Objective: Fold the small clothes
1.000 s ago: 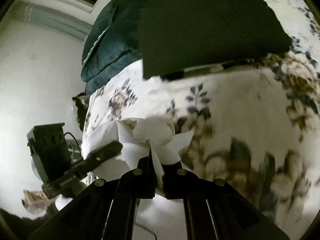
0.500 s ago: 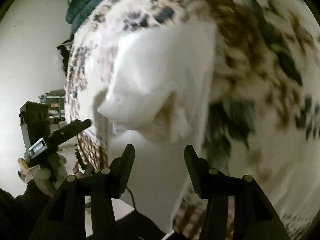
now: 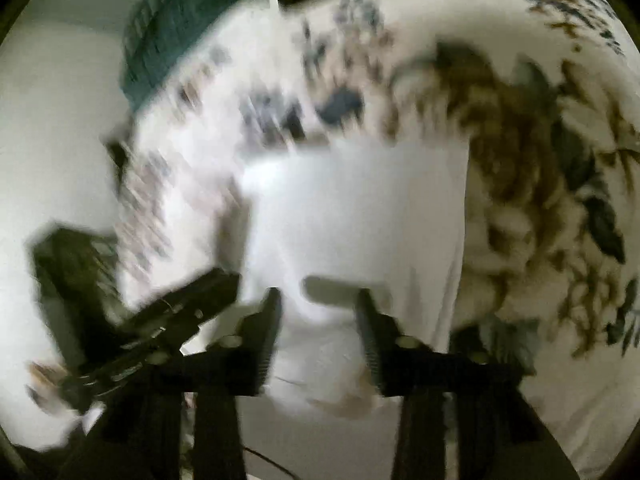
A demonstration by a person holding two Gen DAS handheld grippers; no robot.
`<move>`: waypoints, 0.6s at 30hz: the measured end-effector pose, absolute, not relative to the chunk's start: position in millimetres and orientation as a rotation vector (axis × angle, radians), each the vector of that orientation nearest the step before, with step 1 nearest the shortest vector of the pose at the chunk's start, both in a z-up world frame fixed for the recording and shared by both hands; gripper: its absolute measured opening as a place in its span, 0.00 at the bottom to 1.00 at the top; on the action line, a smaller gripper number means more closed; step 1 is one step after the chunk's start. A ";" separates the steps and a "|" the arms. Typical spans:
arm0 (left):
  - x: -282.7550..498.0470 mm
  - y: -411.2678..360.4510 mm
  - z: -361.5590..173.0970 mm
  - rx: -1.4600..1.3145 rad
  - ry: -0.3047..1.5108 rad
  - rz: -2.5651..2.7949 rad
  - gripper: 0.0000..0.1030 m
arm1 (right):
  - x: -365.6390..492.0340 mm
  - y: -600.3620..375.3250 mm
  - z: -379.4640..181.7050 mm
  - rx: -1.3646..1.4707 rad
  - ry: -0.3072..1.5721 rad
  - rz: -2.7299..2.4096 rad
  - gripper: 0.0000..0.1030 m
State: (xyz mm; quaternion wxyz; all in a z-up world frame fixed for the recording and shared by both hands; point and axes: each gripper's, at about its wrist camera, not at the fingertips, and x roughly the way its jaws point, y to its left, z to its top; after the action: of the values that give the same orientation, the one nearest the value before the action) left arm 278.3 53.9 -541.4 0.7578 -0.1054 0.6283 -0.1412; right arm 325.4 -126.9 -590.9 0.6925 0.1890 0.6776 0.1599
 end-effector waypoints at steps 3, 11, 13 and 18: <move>250.9 70.1 -549.0 -0.254 1.412 -0.293 0.63 | 284.4 -127.4 -606.0 0.349 1.601 0.345 0.29; 225.3 98.6 -519.5 -0.331 1.423 -0.258 0.63 | 244.0 -156.3 -593.6 0.416 1.620 0.327 0.29; 234.1 100.8 -511.9 -0.361 1.395 -0.264 0.63 | 254.9 -161.2 -575.9 0.462 1.565 0.313 0.30; 290.9 103.7 -503.9 -0.453 1.312 -0.268 0.63 | 290.9 -191.7 -565.0 0.624 1.468 0.236 0.45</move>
State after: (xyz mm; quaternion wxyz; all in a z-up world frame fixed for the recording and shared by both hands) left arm 290.9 103.7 -503.9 0.7603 -0.2082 0.6028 -0.1232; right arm 290.9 -191.7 -565.0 0.6922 0.2795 0.6569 0.1058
